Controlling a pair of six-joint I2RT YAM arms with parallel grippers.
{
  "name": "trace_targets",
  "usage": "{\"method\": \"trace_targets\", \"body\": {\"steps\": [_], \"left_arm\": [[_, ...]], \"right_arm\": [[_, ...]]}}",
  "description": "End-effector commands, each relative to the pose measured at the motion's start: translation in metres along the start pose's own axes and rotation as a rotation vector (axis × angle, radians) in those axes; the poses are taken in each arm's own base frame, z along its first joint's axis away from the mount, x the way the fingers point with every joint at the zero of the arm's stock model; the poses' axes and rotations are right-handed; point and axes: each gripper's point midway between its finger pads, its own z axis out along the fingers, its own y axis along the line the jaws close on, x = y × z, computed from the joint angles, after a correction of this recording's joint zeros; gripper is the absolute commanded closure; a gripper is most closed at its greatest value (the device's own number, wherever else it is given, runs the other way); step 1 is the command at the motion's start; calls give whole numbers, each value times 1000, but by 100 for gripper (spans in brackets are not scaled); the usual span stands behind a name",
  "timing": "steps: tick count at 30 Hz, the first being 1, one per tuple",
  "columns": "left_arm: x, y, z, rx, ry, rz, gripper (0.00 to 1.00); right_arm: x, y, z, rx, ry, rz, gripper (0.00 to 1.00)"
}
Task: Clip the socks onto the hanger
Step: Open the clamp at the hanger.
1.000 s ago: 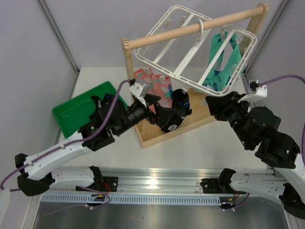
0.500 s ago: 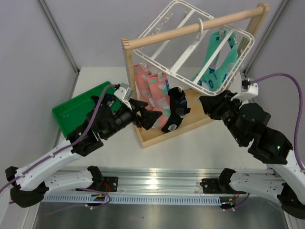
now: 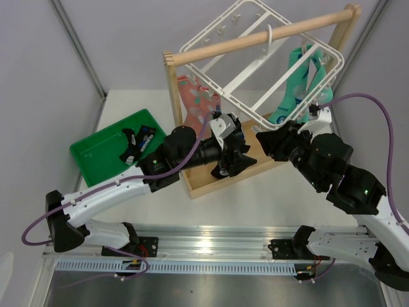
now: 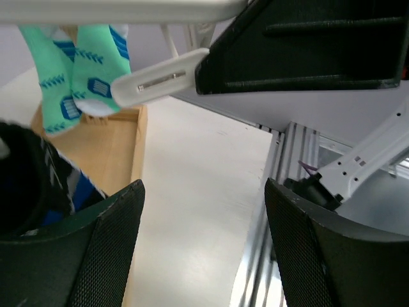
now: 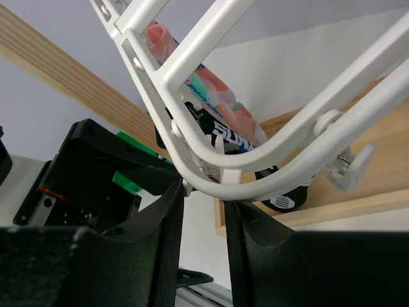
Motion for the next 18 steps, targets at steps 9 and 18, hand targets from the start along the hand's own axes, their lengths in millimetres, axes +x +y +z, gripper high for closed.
{"method": "trace_targets", "body": {"steps": [9, 18], "left_arm": [[-75, -2, 16, 30, -238, 334, 18], [-79, 3, 25, 27, -286, 530, 17]], "right_arm": [[-40, 11, -19, -38, -99, 28, 100], [-48, 18, -23, -59, -94, 9, 100]]}}
